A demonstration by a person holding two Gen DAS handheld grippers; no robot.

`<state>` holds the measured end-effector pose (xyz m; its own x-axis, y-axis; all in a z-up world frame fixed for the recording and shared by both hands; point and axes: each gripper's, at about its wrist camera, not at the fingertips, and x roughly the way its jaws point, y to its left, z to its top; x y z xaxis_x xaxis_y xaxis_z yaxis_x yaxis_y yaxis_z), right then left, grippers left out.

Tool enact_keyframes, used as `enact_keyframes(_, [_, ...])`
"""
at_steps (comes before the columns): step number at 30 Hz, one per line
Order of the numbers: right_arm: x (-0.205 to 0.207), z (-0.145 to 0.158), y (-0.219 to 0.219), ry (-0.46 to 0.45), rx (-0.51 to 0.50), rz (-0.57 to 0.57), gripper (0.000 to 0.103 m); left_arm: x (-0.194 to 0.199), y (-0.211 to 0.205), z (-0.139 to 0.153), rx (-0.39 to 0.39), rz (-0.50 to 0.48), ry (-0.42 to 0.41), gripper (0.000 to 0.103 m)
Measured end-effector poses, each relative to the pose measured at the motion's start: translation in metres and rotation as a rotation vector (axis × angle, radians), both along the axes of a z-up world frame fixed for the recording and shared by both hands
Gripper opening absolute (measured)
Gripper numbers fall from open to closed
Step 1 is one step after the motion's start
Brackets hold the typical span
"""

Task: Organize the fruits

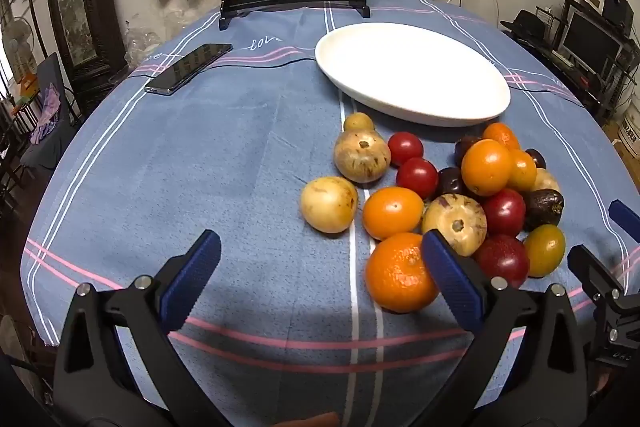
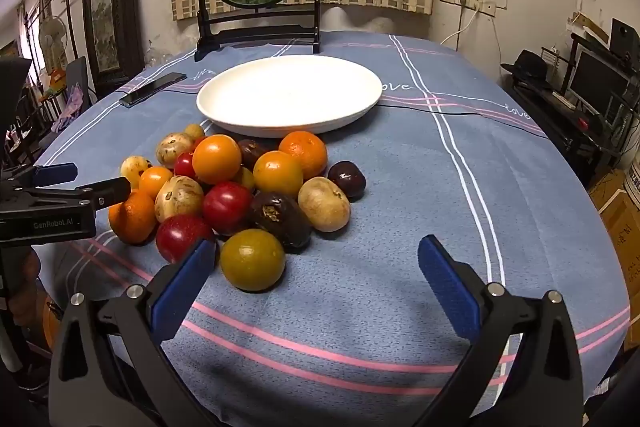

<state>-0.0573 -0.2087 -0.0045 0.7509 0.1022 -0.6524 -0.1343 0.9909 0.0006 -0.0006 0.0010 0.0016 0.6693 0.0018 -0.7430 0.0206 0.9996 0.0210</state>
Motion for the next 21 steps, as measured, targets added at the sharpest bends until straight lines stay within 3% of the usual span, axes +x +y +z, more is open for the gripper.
enact_keyframes(21, [-0.003, -0.001, 0.007, 0.009, -0.011, 0.034, 0.102, -0.012, -0.01, 0.007, -0.035, -0.066, 0.019, 0.101])
